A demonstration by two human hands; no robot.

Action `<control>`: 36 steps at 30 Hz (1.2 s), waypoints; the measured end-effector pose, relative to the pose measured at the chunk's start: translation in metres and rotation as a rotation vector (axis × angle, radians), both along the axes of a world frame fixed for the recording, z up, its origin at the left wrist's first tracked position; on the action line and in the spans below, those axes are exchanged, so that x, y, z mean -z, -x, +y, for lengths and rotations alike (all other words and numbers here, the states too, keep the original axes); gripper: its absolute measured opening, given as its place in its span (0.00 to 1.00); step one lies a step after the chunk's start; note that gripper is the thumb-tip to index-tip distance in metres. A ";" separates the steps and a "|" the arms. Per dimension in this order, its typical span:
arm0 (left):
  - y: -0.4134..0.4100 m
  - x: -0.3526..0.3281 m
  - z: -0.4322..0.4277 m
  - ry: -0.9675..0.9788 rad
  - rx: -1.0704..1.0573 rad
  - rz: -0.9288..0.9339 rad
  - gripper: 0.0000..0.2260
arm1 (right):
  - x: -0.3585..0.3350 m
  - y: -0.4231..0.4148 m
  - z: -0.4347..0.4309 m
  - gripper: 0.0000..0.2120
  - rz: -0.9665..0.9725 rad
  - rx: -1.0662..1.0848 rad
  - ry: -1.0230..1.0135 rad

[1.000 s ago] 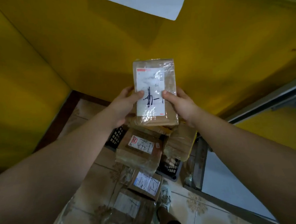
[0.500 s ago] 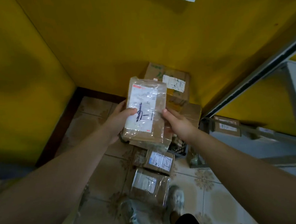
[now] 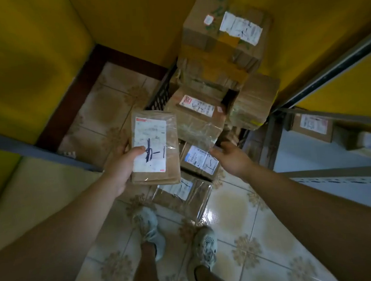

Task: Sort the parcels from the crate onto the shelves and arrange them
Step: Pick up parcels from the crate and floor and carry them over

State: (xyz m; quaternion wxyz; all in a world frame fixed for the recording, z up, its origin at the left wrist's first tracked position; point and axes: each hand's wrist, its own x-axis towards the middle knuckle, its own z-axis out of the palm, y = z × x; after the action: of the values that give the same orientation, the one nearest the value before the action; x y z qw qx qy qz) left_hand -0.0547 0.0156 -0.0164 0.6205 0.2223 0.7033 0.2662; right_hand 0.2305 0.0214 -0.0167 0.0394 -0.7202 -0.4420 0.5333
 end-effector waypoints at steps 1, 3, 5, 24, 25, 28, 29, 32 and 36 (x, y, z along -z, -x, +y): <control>-0.002 0.014 -0.006 -0.005 -0.003 0.011 0.18 | 0.016 -0.003 -0.003 0.27 -0.013 -0.016 0.016; -0.004 0.041 -0.017 -0.006 0.007 0.026 0.18 | 0.044 -0.004 -0.009 0.27 -0.043 -0.014 0.040; -0.006 0.067 -0.024 -0.008 0.032 0.041 0.18 | 0.076 -0.003 -0.012 0.27 -0.080 0.002 0.042; -0.010 0.199 -0.007 0.005 0.124 0.111 0.18 | 0.248 0.010 -0.034 0.28 -0.078 0.673 0.035; -0.010 0.199 -0.004 0.010 0.141 0.114 0.17 | 0.250 0.010 -0.034 0.27 -0.061 0.706 0.014; -0.008 0.201 0.003 0.021 0.185 0.110 0.16 | 0.253 0.007 -0.035 0.26 -0.010 0.777 -0.018; -0.007 0.200 0.004 0.022 0.196 0.115 0.16 | 0.252 0.006 -0.035 0.28 0.001 0.785 -0.019; -0.006 0.201 0.004 0.024 0.208 0.125 0.14 | 0.254 0.004 -0.034 0.30 0.025 0.796 -0.011; -0.004 0.203 0.003 0.041 0.194 0.121 0.11 | 0.254 0.007 -0.029 0.36 0.147 0.903 0.010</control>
State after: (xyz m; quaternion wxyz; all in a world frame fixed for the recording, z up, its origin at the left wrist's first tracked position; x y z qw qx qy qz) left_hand -0.0507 0.0190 -0.2196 0.6042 0.2921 0.7200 0.1768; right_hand 0.2234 -0.0080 -0.2702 0.2957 -0.8010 -0.0774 0.5148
